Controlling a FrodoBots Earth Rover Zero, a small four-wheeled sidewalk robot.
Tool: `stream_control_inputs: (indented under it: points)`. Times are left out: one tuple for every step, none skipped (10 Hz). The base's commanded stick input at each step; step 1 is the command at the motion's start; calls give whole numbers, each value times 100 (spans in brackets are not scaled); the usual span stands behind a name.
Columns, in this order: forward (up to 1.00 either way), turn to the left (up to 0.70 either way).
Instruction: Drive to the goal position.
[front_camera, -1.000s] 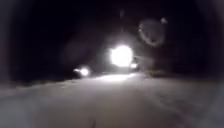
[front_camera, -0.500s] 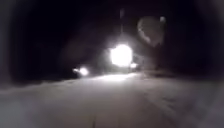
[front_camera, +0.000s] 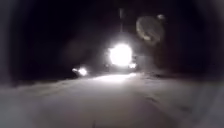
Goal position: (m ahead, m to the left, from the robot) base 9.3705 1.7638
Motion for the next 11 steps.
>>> stream_control_inputs:
  points:
    - [100, 0]
    - [100, 0]
    - [100, 0]
    - [100, 0]
    - [100, 0]
    - [100, 0]
    - [100, 0]
    - [100, 0]
    - [100, 0]
    - [100, 0]
    - [100, 0]
